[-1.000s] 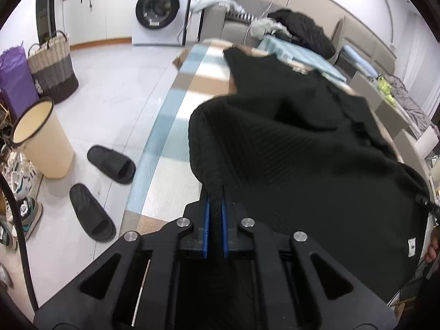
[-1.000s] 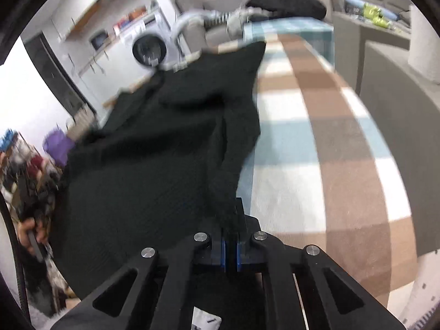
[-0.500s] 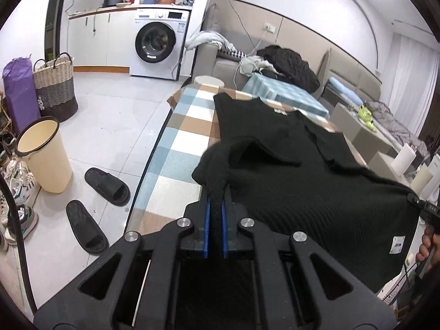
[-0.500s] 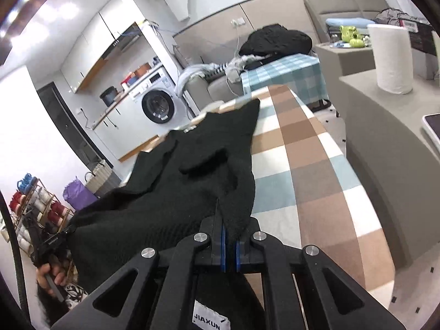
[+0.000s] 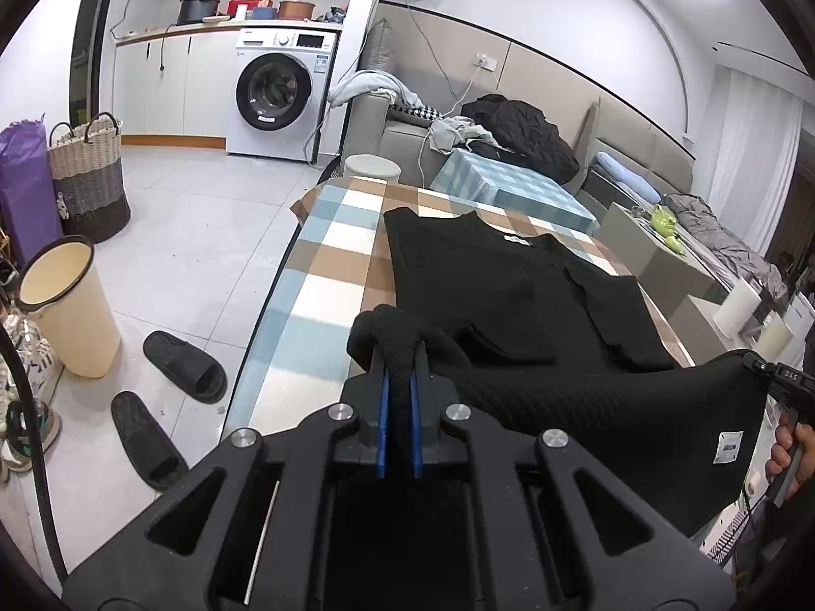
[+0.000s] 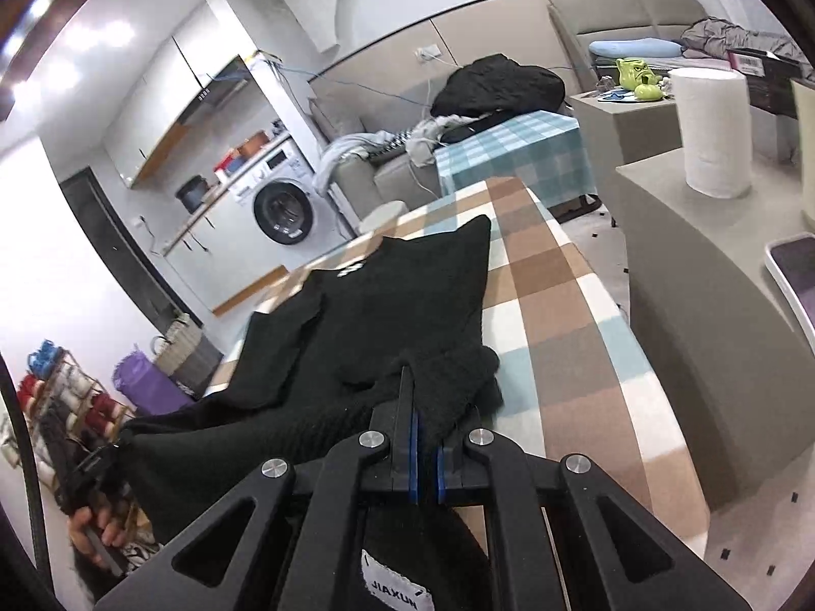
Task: Fold small clothes
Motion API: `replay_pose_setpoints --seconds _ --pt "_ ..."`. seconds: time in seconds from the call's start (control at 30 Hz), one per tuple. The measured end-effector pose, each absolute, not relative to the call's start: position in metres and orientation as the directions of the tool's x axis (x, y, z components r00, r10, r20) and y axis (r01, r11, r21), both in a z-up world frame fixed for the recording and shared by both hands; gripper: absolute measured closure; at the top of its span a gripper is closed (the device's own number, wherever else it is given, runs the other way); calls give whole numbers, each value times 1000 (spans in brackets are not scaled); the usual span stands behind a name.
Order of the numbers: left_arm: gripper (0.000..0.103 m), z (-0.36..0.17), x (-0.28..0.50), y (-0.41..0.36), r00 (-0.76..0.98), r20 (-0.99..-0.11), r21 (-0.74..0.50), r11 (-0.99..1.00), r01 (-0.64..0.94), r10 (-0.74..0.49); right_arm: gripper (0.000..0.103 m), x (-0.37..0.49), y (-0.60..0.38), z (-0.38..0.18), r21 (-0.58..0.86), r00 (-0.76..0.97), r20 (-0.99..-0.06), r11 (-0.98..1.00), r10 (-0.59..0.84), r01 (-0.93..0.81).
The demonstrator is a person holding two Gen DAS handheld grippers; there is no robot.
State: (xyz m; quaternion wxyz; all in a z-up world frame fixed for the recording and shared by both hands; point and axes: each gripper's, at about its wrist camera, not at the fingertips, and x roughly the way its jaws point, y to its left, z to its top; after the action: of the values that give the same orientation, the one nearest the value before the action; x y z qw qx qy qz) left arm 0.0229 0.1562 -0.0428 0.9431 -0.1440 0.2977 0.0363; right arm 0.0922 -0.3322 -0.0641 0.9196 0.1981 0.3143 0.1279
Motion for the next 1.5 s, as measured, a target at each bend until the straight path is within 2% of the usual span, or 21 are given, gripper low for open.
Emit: replay_pose_setpoints --seconds 0.37,0.43,0.47,0.5,0.53,0.57,0.6,0.63,0.9,0.93,1.0,1.03,1.07,1.1,1.2,1.5 --pt "99 -90 128 183 746 -665 -279 939 -201 -38 99 188 -321 -93 431 725 -630 902 278 28" --pt "98 -101 140 187 730 -681 -300 929 -217 -50 94 200 -320 -104 423 704 -660 904 261 61" --pt "98 -105 143 189 721 -691 -312 923 -225 -58 88 204 -321 -108 418 691 -675 906 259 68" --pt "89 -109 148 189 711 -701 -310 922 -232 -57 75 207 -321 -113 397 674 -699 914 241 84" --pt "82 -112 149 189 695 -717 -298 925 -236 -54 69 205 -322 -117 380 664 -713 920 227 93" --pt "58 -117 152 189 682 -730 -285 927 -243 -46 58 203 -324 -120 381 663 -713 920 227 95" --pt "41 -121 154 190 668 -743 -273 927 -256 -34 51 200 -326 -122 381 662 -715 919 223 102" --pt "39 -124 155 192 671 -741 -276 924 -265 -28 50 196 -328 -125 376 656 -723 920 219 107" --pt "40 -143 186 183 641 -764 -284 931 -230 -74 49 203 -318 -142 379 622 -736 924 267 51" --pt "44 -145 191 181 642 -763 -284 933 -222 -80 49 205 -315 -141 369 623 -737 928 263 45" --pt "67 -148 200 176 634 -766 -289 937 -196 -103 53 209 -307 -140 356 626 -735 934 260 30" --pt "73 -148 202 172 639 -764 -271 944 -189 -92 55 212 -303 -140 343 627 -736 939 254 22" --pt "88 -149 204 169 640 -764 -251 952 -177 -83 61 213 -300 -140 339 629 -734 941 255 15" --pt "92 -149 206 166 638 -765 -245 955 -165 -86 68 216 -297 -141 329 626 -738 944 253 6" --pt "94 -149 203 166 637 -765 -249 955 -159 -93 76 219 -293 -143 317 615 -746 948 254 -7" --pt "95 -148 153 170 639 -766 -219 963 -157 -70 78 197 -289 -143 316 600 -753 948 270 -30"
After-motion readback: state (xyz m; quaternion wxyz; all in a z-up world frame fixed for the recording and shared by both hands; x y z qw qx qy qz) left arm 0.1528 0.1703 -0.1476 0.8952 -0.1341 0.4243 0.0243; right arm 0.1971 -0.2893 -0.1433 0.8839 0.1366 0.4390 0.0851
